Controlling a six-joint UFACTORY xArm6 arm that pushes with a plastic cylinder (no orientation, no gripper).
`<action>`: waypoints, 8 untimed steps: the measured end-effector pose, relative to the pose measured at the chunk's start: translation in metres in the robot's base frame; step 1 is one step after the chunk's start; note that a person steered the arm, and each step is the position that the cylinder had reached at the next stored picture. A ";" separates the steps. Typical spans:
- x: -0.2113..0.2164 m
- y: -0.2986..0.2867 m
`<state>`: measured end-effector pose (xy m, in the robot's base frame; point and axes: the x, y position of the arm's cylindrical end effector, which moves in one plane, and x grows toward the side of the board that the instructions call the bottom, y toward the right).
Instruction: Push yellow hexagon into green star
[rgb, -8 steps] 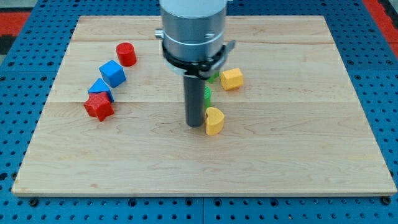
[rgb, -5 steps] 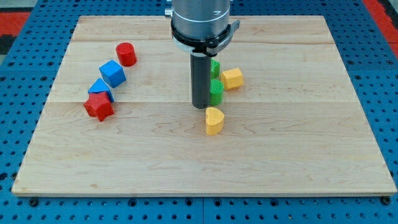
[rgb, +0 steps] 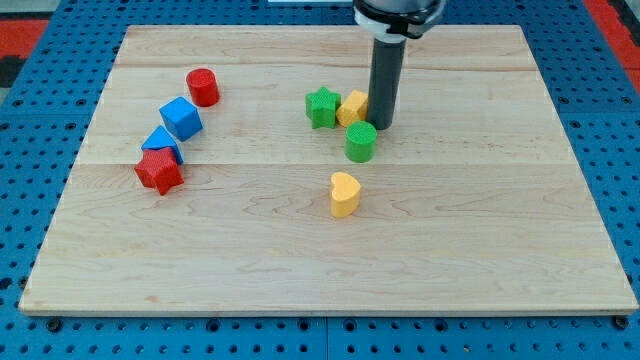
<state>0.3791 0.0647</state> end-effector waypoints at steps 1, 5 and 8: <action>0.007 0.000; 0.003 -0.104; -0.046 -0.133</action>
